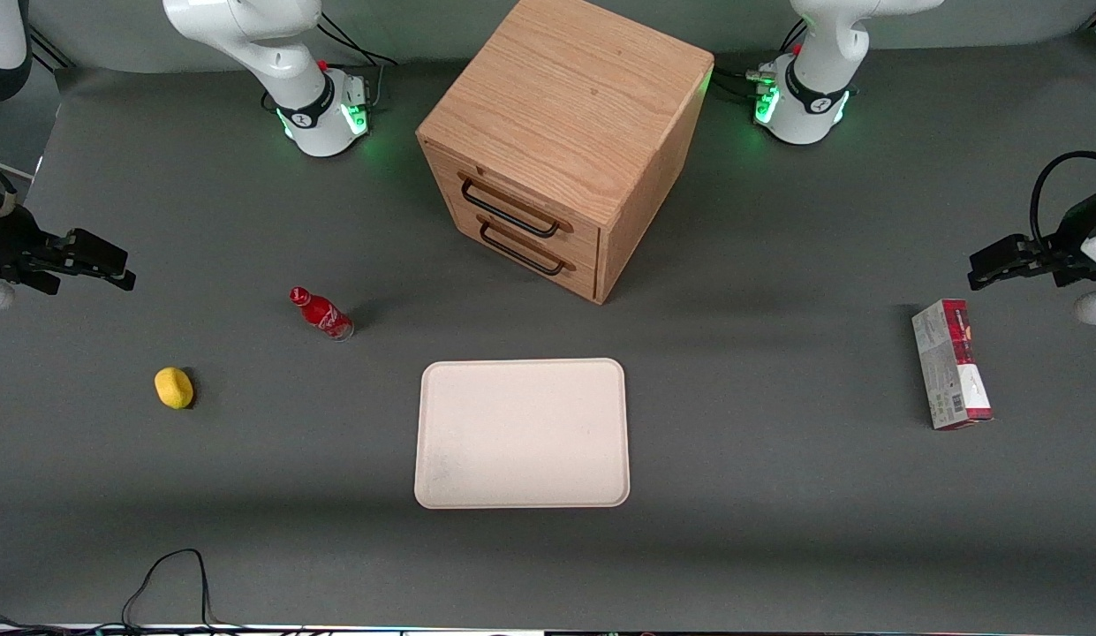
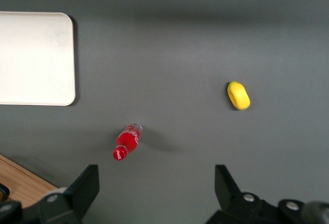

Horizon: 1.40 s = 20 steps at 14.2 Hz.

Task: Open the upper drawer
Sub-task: 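Move the right gripper toward the upper drawer's black handle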

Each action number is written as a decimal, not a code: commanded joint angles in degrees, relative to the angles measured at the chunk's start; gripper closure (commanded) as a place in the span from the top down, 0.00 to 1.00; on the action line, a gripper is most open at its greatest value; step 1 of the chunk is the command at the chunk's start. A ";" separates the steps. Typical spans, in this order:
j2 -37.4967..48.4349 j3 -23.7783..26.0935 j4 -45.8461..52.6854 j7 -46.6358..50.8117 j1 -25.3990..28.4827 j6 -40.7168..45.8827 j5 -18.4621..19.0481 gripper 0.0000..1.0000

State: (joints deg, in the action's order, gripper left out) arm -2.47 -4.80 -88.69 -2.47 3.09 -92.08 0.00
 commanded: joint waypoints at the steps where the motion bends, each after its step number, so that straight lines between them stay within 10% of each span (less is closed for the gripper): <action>1: -0.52 0.32 1.33 0.98 -0.63 1.20 -0.97 1.00; 7: -2.27 1.02 3.26 0.45 0.07 1.90 -1.49 1.00; 20: -16.16 1.02 13.81 -2.53 32.75 1.64 -2.29 1.00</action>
State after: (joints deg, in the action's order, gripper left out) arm -16.95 -2.98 -77.03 -2.69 31.84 -91.55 -2.15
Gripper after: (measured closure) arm 0.000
